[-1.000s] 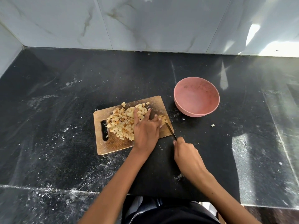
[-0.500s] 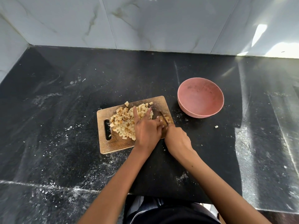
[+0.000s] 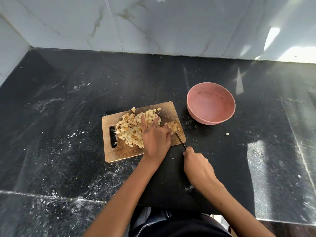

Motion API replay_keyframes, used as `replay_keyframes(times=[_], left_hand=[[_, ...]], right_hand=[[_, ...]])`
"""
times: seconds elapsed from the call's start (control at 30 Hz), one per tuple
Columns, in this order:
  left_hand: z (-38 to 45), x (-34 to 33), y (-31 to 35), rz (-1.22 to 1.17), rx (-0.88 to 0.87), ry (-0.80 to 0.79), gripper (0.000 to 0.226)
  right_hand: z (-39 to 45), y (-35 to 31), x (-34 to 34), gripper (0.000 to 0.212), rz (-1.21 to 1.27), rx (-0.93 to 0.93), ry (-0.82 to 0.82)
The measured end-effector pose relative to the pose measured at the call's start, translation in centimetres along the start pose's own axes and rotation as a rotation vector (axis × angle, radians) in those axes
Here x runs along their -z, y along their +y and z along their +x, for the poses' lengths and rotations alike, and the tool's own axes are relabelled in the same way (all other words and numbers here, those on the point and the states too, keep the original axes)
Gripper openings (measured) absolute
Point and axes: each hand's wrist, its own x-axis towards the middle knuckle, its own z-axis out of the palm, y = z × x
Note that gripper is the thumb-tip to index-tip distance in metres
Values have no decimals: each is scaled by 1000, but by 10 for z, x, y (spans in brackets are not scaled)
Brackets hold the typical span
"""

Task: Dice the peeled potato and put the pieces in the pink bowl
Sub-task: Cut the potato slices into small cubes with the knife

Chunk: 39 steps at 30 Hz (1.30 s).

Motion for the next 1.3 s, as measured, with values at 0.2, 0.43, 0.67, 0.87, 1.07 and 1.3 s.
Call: replay_keyframes(times=[0.2, 0.43, 0.67, 0.87, 1.07, 1.3], left_hand=[[-4, 2, -3, -33, -47, 33, 8], [-1, 6, -6, -61, -48, 56, 12], [-2, 5, -4, -89, -36, 81, 13], [-4, 5, -1, -109, -32, 119, 11], [-7, 1, -4, -140, -32, 111, 10], [-10, 3, -12, -92, -63, 53, 8]], right_hand=[[1, -5, 18, 25, 156, 25, 31], [30, -28, 15, 26, 103, 6, 15], [36, -42, 16, 32, -1, 13, 70], [18, -21, -1, 40, -61, -14, 29], [-2, -3, -10, 6, -55, -20, -7], [1, -9, 9, 21, 161, 37, 82]])
